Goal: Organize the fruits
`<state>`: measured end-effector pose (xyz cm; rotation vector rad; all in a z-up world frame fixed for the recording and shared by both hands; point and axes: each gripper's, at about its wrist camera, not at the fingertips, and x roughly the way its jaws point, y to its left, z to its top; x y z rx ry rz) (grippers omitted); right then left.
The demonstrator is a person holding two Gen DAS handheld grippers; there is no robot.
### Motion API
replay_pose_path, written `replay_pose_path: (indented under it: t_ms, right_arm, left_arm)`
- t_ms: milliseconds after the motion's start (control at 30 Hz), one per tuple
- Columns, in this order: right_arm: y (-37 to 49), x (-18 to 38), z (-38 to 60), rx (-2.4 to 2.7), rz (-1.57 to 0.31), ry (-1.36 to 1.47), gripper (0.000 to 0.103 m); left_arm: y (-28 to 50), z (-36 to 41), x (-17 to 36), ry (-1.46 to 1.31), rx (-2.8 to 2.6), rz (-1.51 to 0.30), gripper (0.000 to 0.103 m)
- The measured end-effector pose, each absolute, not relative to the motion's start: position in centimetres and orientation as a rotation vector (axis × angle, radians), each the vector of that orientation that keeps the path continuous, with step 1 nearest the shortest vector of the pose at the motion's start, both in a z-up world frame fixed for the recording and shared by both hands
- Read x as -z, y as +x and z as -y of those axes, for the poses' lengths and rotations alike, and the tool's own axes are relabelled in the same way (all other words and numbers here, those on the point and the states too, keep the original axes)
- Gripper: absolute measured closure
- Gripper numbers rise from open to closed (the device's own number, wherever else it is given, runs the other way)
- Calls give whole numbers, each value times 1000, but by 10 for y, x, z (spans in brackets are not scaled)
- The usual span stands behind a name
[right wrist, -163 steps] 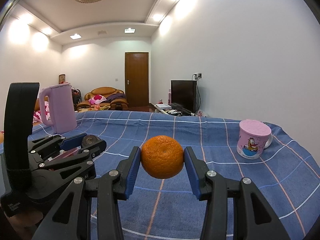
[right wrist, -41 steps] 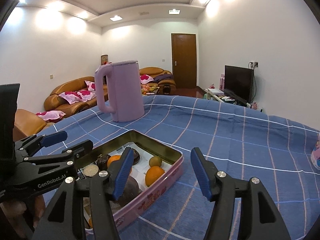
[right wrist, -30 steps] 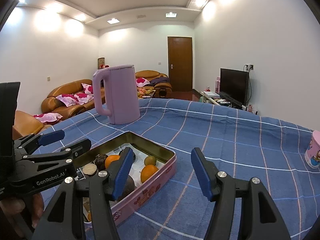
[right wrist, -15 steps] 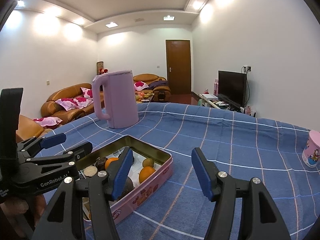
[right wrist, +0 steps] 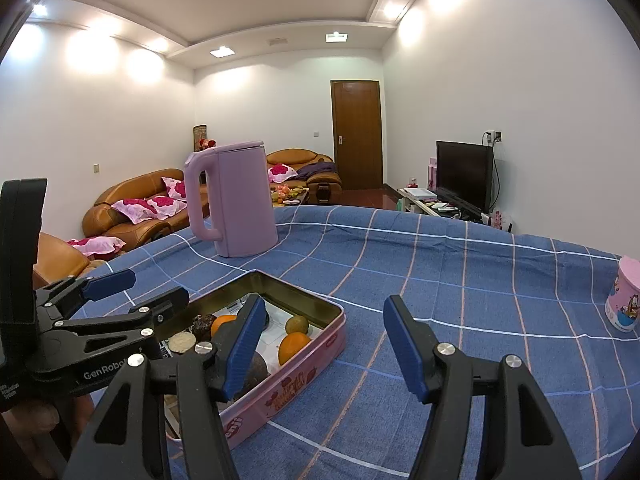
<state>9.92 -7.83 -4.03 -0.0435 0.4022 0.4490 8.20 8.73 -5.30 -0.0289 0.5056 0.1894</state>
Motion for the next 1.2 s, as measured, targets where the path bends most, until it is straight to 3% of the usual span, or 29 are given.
replay_pose_path:
  t_ms: [267, 400, 1200]
  right_arm:
    - [98, 39, 80, -448, -396, -38, 40]
    - [97, 39, 82, -444, -394, -36, 40]
    - [91, 35, 90, -437, -371, -48, 39]
  left_arm:
    - [80, -85, 49, -22, -189, -494, 14]
    - [78, -85, 46, -24, -189, -477, 4]
    - [74, -82, 39, -21, -193, -447, 0]
